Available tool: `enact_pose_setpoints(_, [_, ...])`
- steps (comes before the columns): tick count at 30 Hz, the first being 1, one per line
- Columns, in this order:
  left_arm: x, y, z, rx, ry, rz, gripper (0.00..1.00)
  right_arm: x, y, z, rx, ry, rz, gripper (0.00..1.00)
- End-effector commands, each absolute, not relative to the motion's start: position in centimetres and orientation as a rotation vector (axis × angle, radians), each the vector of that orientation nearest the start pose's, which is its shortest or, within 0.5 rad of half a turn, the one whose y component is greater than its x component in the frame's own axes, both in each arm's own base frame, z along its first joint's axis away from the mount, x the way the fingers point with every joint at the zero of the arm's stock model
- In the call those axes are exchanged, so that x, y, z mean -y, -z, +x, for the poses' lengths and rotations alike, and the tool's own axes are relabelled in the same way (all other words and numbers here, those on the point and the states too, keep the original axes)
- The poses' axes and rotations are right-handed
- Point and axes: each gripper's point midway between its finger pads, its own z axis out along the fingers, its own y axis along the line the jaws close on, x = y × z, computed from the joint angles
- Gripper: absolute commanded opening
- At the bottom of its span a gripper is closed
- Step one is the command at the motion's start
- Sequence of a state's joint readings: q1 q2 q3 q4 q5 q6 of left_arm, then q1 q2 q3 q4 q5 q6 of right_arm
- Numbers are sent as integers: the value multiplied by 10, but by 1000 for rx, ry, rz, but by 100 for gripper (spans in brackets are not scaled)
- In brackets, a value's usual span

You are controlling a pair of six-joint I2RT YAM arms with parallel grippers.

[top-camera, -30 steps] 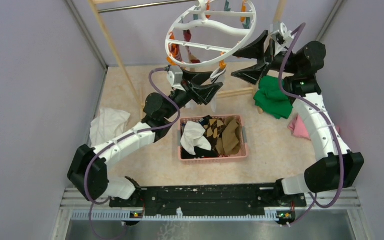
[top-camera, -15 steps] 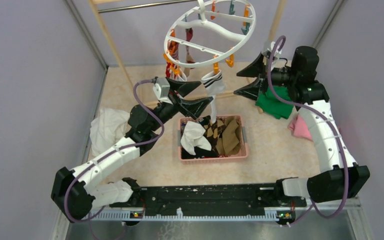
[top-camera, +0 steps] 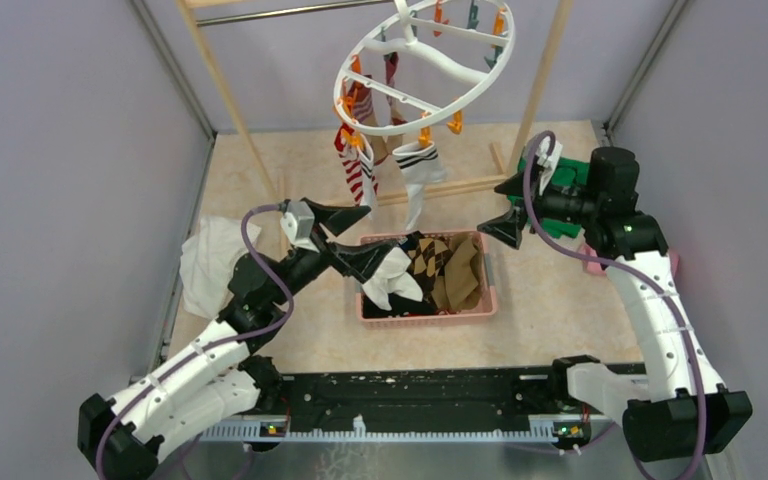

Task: Clip the socks to the hanger
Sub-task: Reset both arms

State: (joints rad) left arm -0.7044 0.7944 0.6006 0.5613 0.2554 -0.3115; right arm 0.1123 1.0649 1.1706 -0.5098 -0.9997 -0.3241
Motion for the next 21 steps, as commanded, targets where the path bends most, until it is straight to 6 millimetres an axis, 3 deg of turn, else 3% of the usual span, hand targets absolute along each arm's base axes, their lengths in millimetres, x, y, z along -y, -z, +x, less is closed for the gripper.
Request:
enact_pose_setpoints(1, [240,-324,205,-1283,1030,430,98,-156,-303,264,-1630,-723,-950,98])
enact_pose_setpoints(7, [229,-259,196,-1414,1086,327,98,-156,-265,256,-1636,-765,-979,98])
enact_pose_setpoints(11, [224,-232,187,-1434,1150,262,98,-152,-241,257,-1664,-753,-987,98])
enact_pose_setpoints(15, [216,-224,180,-1379,1191,211,98,-151,-224,256,-1670,-777,-982,98])
enact_pose_setpoints(21, [212,-217,187,-1385,1158,179,98,-148,-209,252,-1702,-769,-992,98])
